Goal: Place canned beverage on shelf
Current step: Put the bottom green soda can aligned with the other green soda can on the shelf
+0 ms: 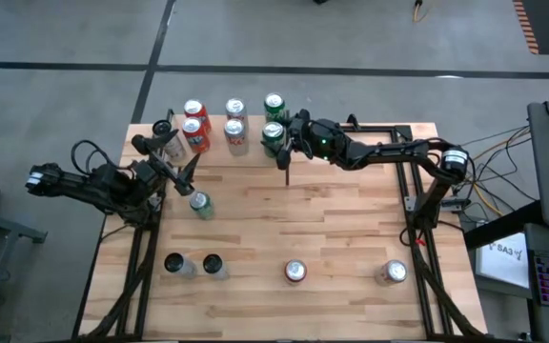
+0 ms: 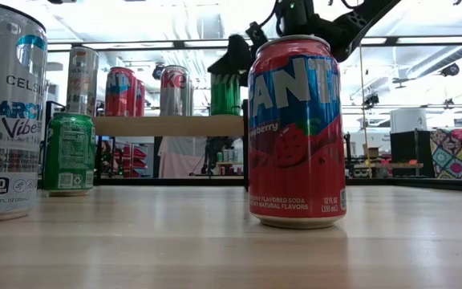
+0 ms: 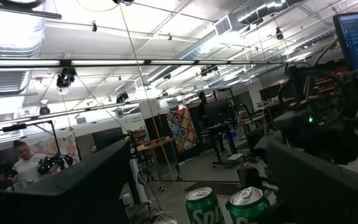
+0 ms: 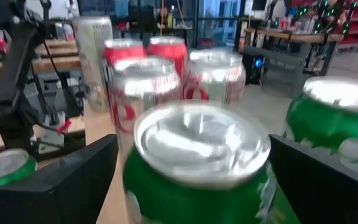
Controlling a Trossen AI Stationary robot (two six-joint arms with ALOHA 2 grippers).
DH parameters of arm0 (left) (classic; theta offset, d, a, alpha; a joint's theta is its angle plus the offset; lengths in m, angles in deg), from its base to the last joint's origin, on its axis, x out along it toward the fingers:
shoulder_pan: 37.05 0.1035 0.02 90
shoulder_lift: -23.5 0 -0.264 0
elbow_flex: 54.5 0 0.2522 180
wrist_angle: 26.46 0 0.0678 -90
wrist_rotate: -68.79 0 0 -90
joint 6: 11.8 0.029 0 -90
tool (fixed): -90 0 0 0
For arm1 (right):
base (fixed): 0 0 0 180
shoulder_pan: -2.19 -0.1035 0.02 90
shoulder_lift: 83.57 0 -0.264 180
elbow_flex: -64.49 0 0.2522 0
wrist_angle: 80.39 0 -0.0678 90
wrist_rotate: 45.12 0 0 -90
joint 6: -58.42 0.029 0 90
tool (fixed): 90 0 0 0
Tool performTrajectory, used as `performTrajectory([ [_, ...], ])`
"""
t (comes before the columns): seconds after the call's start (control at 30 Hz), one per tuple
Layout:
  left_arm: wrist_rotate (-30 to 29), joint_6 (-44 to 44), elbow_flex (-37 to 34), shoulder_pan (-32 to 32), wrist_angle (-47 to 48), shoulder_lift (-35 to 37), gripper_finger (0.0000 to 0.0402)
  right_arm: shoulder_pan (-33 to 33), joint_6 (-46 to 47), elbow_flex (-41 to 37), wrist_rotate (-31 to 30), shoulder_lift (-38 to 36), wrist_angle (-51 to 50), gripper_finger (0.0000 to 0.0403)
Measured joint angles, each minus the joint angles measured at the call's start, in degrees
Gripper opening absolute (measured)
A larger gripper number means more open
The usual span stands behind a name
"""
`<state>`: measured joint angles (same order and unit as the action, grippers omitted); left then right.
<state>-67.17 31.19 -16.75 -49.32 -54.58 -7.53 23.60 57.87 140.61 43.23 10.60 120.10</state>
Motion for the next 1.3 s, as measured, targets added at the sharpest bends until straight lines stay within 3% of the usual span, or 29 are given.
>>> performTrajectory([
  [0.33, 0.0, 0.0, 0.0, 0.0, 0.0, 0.0, 0.0361, -2.1, 2.0, 6.3, 0.0, -6.4, -8.9, 0.0394],
  [0.53, 0.0, 0.0, 0.0, 0.0, 0.0, 0.0, 0.0361, -6.3, 5.8, 11.7, 0.1, -7.5, -22.1, 0.0393],
  [0.67, 0.0, 0.0, 0.0, 0.0, 0.0, 0.0, 0.0361, -9.4, 5.6, 15.0, 0.1, -7.5, -32.0, 0.0369],
  [0.87, 0.0, 0.0, 0.0, 0.0, 0.0, 0.2, 0.0361, -11.7, 5.8, 17.2, 0.1, -7.5, -43.7, 0.0267],
  [1.17, 0.0, 0.0, 0.0, 0.0, 0.0, 0.6, 0.0361, -11.3, 5.3, 16.3, -0.7, -5.1, -44.4, 0.0033],
  [1.3, 0.0, 0.0, -0.1, 0.0, 0.0, 1.1, 0.0361, -11.2, 4.6, 16.2, -6.7, -3.7, -44.9, 0.0018],
])
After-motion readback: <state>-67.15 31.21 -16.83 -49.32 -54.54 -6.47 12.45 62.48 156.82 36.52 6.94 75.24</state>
